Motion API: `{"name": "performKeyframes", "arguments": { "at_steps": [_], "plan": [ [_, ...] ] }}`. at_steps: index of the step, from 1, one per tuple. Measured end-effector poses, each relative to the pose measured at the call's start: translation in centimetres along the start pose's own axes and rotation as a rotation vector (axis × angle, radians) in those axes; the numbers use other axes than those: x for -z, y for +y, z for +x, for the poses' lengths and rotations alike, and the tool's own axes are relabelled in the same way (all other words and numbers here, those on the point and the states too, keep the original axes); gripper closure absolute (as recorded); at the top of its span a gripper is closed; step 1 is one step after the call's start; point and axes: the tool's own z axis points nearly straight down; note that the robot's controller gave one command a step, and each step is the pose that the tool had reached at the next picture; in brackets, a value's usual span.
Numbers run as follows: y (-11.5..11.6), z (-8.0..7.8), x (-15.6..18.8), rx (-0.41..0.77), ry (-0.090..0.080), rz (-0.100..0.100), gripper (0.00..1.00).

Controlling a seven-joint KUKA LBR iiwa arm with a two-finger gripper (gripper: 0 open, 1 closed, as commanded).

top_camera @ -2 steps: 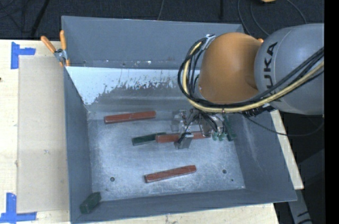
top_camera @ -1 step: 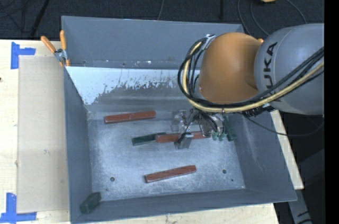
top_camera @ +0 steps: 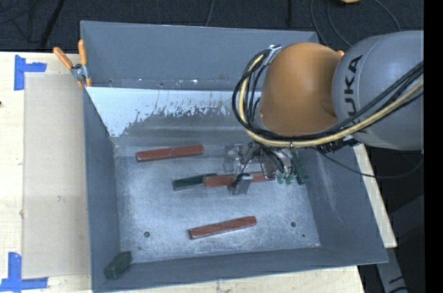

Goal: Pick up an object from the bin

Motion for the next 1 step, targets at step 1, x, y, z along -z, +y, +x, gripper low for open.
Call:
{"name": "performKeyframes", "arguments": {
  "at_steps": [1],
  "plan": [
    [0.01,0.0,0.0,-0.001,0.0,0.0,1.0]
  ]
}}
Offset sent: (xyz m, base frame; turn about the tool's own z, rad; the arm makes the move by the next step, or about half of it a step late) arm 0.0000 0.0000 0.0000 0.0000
